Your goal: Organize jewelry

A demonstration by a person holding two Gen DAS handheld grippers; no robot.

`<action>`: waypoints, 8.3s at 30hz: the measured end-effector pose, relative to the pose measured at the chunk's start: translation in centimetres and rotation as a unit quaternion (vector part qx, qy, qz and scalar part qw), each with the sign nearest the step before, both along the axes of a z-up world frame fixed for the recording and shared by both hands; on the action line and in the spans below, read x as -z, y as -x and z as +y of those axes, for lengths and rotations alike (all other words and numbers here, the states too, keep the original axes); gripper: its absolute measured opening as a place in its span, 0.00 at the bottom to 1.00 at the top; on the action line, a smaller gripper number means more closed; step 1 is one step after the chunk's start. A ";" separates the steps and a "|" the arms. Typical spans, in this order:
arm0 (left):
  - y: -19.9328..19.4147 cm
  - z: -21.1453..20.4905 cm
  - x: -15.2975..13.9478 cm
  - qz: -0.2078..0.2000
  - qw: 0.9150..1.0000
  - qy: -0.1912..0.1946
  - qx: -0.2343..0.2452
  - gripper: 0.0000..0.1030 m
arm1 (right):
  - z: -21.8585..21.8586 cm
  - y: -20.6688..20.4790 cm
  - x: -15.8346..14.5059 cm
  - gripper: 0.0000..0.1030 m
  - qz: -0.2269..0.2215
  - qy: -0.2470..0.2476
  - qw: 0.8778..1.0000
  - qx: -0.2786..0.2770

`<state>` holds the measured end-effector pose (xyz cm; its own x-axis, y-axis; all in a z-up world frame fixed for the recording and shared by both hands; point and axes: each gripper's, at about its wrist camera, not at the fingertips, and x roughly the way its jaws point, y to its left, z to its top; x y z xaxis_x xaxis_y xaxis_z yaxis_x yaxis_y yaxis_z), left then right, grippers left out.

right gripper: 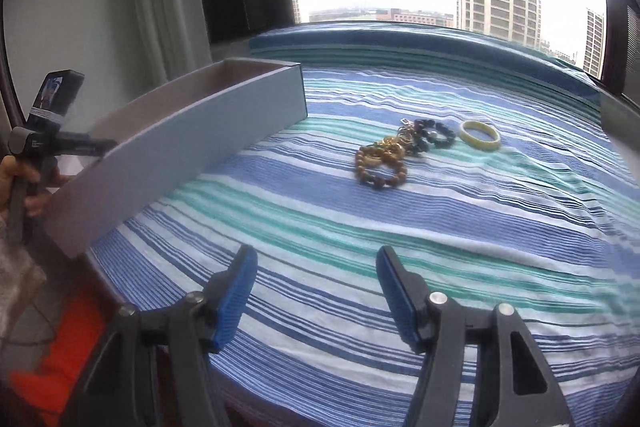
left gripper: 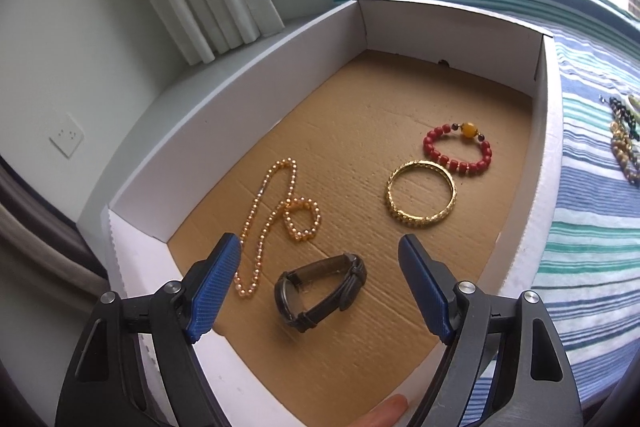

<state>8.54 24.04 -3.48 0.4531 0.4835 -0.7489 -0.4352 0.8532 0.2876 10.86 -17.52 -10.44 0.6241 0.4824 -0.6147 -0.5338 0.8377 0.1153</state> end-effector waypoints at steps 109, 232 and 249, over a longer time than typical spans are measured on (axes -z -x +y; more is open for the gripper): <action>-16.3 -25.9 7.8 0.042 0.970 0.131 0.202 0.09 | -9.5 0.7 4.8 0.76 0.065 -0.006 0.989 0.131; -1.8 4.7 -6.0 -0.105 0.955 0.279 0.012 0.09 | 31.2 -22.5 -12.6 0.02 0.110 -0.021 0.971 -0.209; 0.9 -3.2 -7.4 -0.144 0.975 0.158 0.068 0.85 | 20.2 -17.2 -8.1 0.66 -0.016 0.011 0.995 -0.096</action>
